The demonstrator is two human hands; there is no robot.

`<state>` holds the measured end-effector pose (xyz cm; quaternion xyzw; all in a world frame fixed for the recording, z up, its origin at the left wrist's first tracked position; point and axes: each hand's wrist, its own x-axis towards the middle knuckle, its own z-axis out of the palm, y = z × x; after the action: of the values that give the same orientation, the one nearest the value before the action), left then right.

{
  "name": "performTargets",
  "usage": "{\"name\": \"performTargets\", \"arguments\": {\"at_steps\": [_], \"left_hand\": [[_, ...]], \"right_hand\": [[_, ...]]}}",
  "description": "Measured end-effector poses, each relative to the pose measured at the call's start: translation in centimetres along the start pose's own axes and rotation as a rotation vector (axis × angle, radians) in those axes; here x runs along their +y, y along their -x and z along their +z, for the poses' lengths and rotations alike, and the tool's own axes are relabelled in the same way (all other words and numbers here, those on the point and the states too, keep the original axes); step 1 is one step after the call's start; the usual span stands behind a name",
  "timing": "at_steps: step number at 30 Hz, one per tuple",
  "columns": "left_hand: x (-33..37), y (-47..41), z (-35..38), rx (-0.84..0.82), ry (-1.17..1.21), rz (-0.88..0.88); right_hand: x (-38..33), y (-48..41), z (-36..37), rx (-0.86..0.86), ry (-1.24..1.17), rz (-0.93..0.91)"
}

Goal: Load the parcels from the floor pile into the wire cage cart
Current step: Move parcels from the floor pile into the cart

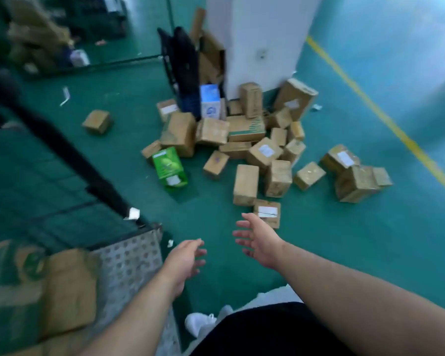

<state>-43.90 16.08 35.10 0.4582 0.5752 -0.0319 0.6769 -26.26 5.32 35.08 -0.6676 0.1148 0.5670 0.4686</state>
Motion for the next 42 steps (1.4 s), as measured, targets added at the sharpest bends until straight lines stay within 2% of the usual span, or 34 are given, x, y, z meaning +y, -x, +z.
{"name": "performTargets", "arguments": {"at_steps": [4, 9, 13, 17, 21, 29, 34, 38, 42], "left_hand": [[3.2, 0.1, 9.6, -0.090, -0.164, 0.016], [6.3, -0.3, 22.1, -0.133, -0.242, 0.036], [7.4, -0.3, 32.1, -0.143, -0.309, -0.001], [9.6, -0.5, 43.4, -0.222, -0.387, -0.010], [12.1, -0.7, 50.7, -0.268, -0.429, -0.013], [17.6, -7.1, 56.9, -0.293, -0.561, -0.078], [24.0, -13.2, 62.7, -0.304, -0.668, -0.096], [30.1, -15.9, 70.2, -0.426, -0.789, -0.002], [33.9, -16.4, 76.8, -0.440, -0.870, 0.048]], "right_hand": [[-1.1, 0.9, -10.6, 0.087, -0.134, -0.038], [-3.4, 0.9, -23.3, 0.123, -0.224, -0.079], [-5.1, 1.1, -33.3, 0.168, -0.243, -0.067], [-6.7, 1.3, -44.5, 0.260, -0.318, -0.059], [-7.7, 0.8, -51.5, 0.331, -0.357, -0.020], [-11.1, -3.0, -56.7, 0.374, -0.434, 0.013], [-16.1, -4.0, -60.5, 0.467, -0.474, 0.004], [-20.5, -5.1, -64.8, 0.553, -0.528, -0.034], [-22.0, -6.7, -67.2, 0.589, -0.652, -0.004]]}}
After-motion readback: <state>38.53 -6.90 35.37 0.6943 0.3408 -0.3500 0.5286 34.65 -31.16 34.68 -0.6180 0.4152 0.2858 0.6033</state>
